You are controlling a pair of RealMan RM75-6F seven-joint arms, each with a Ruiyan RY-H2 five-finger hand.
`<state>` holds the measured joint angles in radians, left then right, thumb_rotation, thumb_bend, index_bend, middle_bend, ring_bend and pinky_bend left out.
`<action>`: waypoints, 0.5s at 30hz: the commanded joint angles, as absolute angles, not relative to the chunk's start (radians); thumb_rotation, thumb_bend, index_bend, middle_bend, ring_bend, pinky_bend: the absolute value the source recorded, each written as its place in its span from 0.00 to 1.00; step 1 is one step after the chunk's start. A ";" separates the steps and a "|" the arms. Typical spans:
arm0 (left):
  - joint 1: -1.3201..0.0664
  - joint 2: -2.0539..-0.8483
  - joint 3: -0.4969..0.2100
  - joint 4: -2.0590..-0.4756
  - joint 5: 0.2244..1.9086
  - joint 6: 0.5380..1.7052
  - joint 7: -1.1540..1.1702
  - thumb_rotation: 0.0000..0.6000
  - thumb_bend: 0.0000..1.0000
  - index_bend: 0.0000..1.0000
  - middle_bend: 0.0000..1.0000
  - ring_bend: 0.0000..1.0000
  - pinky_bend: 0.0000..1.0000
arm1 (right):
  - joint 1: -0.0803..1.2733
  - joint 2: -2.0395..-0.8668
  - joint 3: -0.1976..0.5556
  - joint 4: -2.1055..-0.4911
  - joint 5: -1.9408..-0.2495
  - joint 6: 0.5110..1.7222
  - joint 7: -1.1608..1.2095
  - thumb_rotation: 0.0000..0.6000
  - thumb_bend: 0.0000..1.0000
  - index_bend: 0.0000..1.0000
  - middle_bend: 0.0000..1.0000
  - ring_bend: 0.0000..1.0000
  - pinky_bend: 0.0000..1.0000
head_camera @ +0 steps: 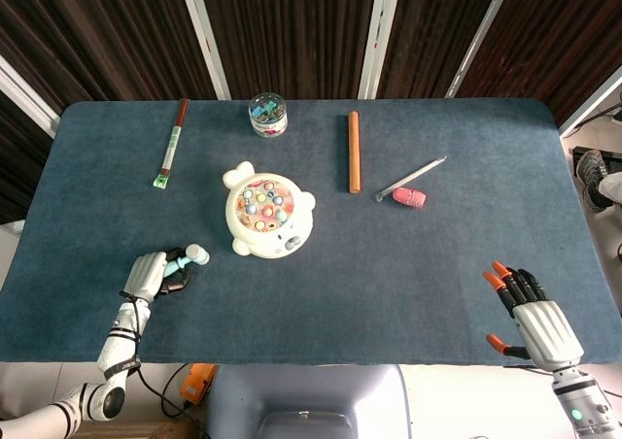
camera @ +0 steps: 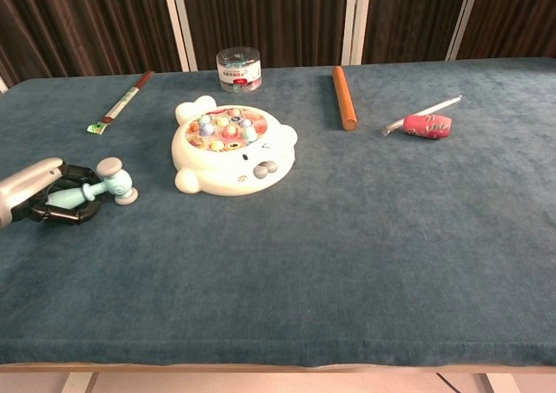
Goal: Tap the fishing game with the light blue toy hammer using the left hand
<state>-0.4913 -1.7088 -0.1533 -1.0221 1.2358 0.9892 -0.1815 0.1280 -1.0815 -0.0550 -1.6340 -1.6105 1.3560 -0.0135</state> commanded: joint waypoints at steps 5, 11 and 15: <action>-0.485 -1.733 -0.139 -0.976 1.270 1.032 -0.154 0.81 0.42 0.43 0.16 0.04 0.00 | 0.129 -1.079 -0.057 -1.636 -1.613 1.353 -0.012 1.00 0.36 0.00 0.00 0.00 0.00; -0.479 -1.745 -0.136 -0.944 1.289 1.057 -0.154 0.79 0.42 0.43 0.16 0.04 0.00 | 0.130 -1.076 -0.060 -1.637 -1.618 1.353 -0.004 1.00 0.36 0.00 0.00 0.00 0.00; -0.477 -1.749 -0.131 -0.930 1.296 1.057 -0.152 0.78 0.42 0.43 0.16 0.04 0.00 | 0.130 -1.075 -0.061 -1.636 -1.620 1.353 -0.002 1.00 0.36 0.00 0.00 0.00 0.00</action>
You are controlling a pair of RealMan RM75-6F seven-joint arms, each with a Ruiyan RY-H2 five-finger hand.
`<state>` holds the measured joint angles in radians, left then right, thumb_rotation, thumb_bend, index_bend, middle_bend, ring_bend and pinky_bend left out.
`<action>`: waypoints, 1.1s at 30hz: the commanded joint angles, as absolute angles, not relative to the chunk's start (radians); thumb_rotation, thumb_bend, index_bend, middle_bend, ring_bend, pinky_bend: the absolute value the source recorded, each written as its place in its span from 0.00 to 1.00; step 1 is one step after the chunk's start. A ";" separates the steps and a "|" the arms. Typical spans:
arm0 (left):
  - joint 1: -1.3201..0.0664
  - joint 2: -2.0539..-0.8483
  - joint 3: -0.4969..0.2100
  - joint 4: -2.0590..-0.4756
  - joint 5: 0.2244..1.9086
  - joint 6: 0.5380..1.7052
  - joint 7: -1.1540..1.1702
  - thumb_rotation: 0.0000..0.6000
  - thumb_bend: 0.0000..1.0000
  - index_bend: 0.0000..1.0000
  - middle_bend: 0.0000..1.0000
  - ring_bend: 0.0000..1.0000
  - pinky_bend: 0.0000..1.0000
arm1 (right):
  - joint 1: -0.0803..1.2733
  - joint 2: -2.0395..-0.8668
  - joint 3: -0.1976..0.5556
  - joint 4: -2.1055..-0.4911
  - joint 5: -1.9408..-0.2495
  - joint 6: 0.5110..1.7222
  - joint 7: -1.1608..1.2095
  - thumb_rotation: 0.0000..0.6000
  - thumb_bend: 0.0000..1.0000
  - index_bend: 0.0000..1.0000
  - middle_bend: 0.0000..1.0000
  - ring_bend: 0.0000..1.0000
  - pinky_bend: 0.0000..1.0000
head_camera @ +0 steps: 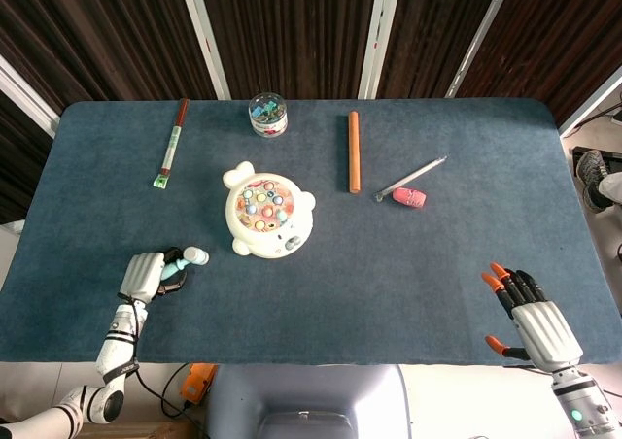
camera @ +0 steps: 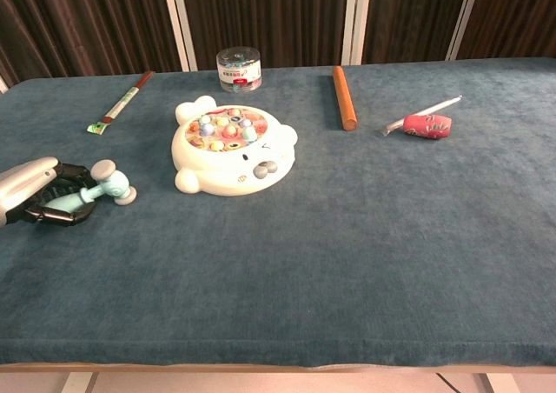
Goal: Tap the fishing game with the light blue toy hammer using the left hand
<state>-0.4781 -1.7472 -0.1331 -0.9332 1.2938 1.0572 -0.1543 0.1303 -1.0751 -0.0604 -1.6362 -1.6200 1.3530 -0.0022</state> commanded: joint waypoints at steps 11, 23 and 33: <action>-0.473 -1.755 -0.127 -0.899 1.340 1.118 -0.142 0.74 0.40 0.43 0.16 0.03 0.00 | 0.130 -1.073 -0.061 -1.635 -1.622 1.356 0.003 1.00 0.36 0.00 0.00 0.00 0.00; -0.437 -1.672 -0.118 -1.010 1.415 1.252 -0.183 0.72 0.40 0.37 0.13 0.02 0.00 | 0.129 -1.076 -0.059 -1.635 -1.619 1.356 -0.007 1.00 0.36 0.00 0.00 0.00 0.00; -0.213 -1.340 0.035 -1.345 1.572 1.553 -0.292 0.98 0.44 0.09 0.01 0.00 0.03 | 0.122 -1.083 -0.063 -1.641 -1.619 1.360 -0.043 1.00 0.36 0.00 0.00 0.00 0.00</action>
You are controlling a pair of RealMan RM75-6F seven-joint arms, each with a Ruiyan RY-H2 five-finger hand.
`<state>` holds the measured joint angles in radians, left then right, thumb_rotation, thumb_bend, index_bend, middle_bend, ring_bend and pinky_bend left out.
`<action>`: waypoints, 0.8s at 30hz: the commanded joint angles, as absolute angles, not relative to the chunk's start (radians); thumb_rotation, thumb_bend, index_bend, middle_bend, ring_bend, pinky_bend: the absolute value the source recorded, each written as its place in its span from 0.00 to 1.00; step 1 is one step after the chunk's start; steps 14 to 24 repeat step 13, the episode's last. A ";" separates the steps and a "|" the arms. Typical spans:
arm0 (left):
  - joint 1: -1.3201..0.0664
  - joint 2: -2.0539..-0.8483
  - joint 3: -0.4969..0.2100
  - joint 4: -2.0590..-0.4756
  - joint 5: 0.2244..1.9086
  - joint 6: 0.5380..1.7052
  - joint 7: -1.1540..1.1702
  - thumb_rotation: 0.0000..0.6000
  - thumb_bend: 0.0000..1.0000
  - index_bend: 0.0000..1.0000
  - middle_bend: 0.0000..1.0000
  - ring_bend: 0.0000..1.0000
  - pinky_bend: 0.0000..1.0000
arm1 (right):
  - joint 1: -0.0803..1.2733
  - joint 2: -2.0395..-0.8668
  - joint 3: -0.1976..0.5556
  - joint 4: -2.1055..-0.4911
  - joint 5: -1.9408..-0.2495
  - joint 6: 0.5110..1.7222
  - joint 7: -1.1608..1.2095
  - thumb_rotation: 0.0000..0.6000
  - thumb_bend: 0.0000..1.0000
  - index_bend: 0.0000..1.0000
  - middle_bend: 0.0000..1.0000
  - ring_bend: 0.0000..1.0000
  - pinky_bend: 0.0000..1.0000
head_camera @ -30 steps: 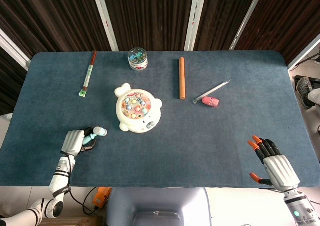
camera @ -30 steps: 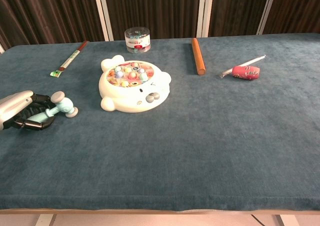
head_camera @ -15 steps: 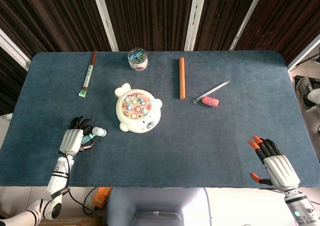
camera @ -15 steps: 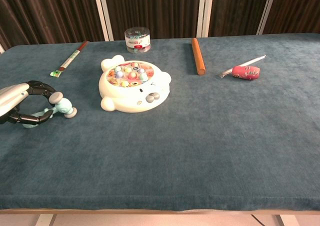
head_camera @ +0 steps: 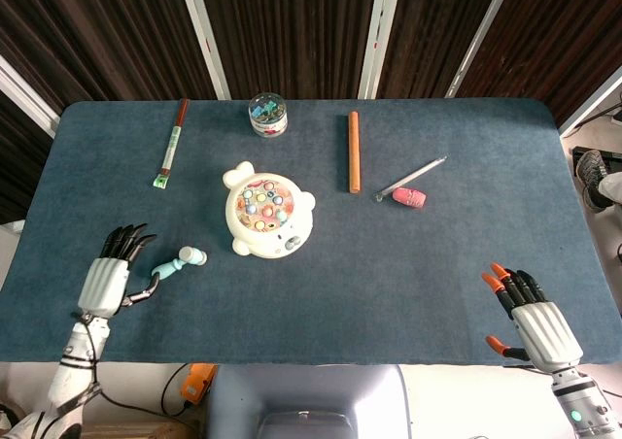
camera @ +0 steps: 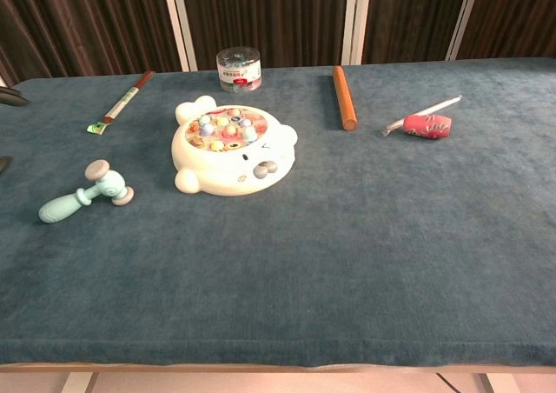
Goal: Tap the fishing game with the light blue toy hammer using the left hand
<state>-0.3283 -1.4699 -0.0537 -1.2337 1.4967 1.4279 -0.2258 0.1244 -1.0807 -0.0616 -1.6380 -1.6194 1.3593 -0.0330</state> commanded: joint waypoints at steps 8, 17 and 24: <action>-0.146 -1.214 0.135 -1.451 1.651 1.568 -0.179 1.00 0.44 0.04 0.00 0.00 0.00 | 0.119 -1.095 -0.063 -1.649 -1.615 1.358 -0.086 1.00 0.36 0.00 0.00 0.00 0.00; -0.149 -1.213 0.114 -1.465 1.629 1.539 -0.176 1.00 0.44 0.04 0.00 0.00 0.00 | 0.117 -1.093 -0.066 -1.648 -1.617 1.359 -0.088 1.00 0.36 0.00 0.00 0.00 0.00; -0.149 -1.213 0.114 -1.465 1.629 1.539 -0.176 1.00 0.44 0.04 0.00 0.00 0.00 | 0.117 -1.093 -0.066 -1.648 -1.617 1.359 -0.088 1.00 0.36 0.00 0.00 0.00 0.00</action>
